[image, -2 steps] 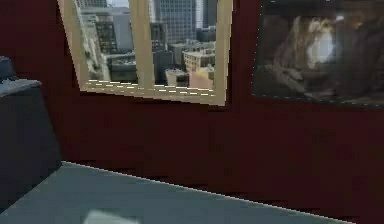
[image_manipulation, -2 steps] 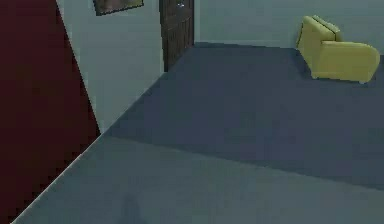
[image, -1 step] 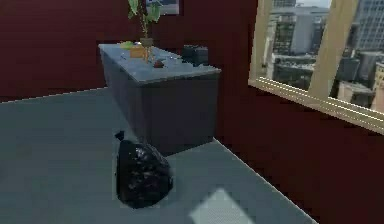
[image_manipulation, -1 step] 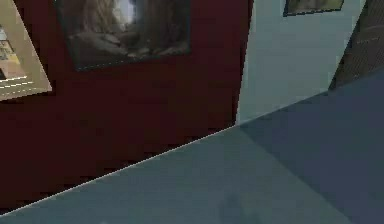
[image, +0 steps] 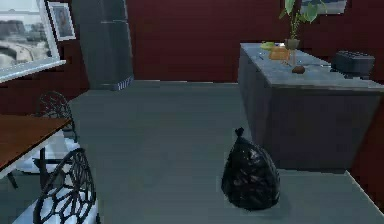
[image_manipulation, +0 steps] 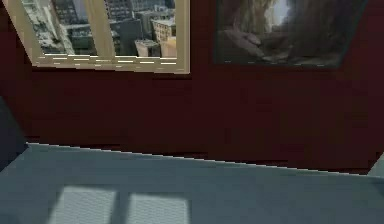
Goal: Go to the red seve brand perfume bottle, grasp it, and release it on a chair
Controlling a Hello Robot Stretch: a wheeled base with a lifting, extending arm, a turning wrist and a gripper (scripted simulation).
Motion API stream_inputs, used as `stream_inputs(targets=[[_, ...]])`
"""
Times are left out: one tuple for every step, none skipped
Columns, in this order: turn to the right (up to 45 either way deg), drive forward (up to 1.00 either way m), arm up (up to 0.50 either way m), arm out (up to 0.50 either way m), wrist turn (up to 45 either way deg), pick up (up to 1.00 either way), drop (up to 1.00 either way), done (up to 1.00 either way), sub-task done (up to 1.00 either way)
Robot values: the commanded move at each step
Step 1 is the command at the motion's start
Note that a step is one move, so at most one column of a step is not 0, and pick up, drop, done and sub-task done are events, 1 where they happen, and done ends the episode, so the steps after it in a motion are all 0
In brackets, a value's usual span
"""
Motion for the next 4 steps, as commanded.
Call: stream_inputs(targets=[[0.0, 1.00, 0.00, 0.00, 0.0, 0.00, 0.00, 0.00, 0.00], [0.0, 0.20, 0.00, 0.00, 0.0, 0.00, 0.00, 0.00, 0.00], [-24.0, 0.00, 0.00, 0.00, 0.0, 0.00, 0.00, 0.00, 0.00], [0.0, 0.50, 0.00, 0.00, 0.0, 0.00, 0.00, 0.00, 0.00]])
